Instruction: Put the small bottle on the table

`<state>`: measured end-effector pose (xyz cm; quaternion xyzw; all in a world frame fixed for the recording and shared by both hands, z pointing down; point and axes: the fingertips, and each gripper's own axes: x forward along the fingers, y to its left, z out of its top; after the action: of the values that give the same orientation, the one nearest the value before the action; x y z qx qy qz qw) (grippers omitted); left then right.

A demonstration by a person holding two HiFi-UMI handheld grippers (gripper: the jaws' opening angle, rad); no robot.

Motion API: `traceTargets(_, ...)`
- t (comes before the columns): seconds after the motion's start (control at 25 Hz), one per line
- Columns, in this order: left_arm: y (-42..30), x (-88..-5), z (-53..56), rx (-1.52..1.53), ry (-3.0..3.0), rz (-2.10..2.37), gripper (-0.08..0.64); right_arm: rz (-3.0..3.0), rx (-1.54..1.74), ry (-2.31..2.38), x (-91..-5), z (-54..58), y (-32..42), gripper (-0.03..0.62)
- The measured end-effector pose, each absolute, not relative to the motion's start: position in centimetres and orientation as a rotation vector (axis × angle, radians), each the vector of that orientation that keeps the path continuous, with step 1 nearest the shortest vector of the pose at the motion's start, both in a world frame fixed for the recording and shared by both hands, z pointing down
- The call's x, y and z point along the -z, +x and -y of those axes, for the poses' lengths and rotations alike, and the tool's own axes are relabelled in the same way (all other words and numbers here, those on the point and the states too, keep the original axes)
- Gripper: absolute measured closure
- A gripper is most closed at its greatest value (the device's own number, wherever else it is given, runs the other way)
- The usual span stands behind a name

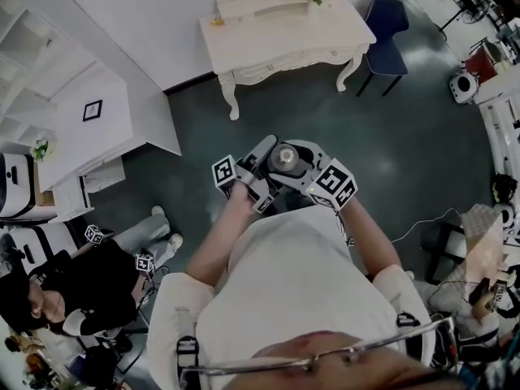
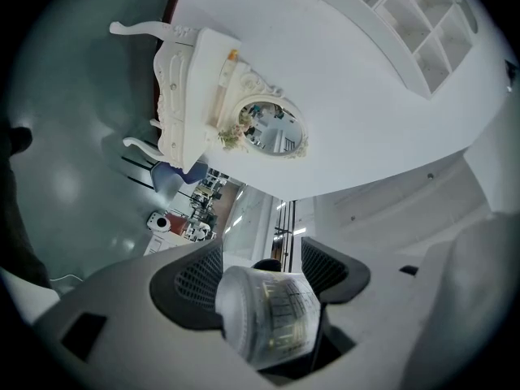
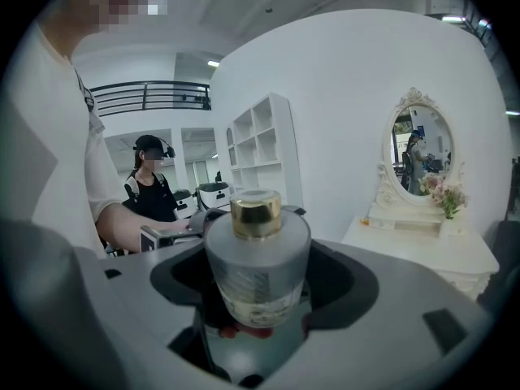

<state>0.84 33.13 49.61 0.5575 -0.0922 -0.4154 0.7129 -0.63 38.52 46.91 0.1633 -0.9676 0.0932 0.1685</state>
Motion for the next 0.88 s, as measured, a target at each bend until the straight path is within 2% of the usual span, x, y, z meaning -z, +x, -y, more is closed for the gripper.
traceTargets(0.44, 1.8, -50.3, -29.6, 0.926, 1.216, 0.222, 0.267, 2.752, -0.289, 0.444, -47.4, -34.9, 0.4, 0.250)
traceTargets(0.88, 3.6, -50.4, -20.8, 0.979, 1.231, 0.272, 0.268, 2.769, -0.269, 0.318, -47.6, -26.2, 2.7, 0.250)
